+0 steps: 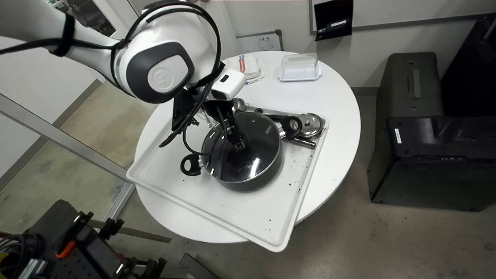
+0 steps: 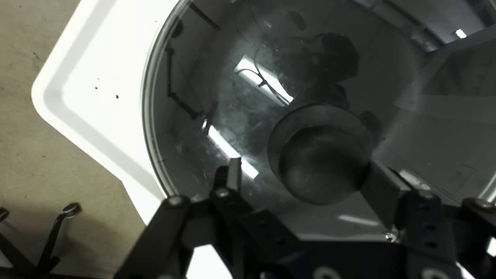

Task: Remove the lid from the pot

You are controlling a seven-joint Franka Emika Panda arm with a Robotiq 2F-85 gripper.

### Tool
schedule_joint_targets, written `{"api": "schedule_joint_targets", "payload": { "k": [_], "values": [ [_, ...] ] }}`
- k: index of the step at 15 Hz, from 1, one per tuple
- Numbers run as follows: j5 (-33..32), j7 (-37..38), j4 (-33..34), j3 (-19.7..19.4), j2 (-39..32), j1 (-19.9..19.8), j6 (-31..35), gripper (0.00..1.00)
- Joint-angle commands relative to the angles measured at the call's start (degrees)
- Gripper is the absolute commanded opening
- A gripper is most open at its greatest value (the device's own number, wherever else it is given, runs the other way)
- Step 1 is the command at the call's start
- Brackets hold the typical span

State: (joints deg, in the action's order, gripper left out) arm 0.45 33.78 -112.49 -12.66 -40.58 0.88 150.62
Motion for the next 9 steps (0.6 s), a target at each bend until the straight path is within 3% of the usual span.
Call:
{"api": "schedule_joint_targets", "payload": {
  "k": [1,4,9],
  "values": [
    [1.15,-0.26,0.56,-0.64,0.04,1.03,-0.97,0.46],
    [1.32,-0.62,0.15,-0.33,0.79,1.23,-1.18,0.24],
    [1.82,-1.32,-0.65,0.04,2.54,0.65,-2.38,0.24]
  ]
}}
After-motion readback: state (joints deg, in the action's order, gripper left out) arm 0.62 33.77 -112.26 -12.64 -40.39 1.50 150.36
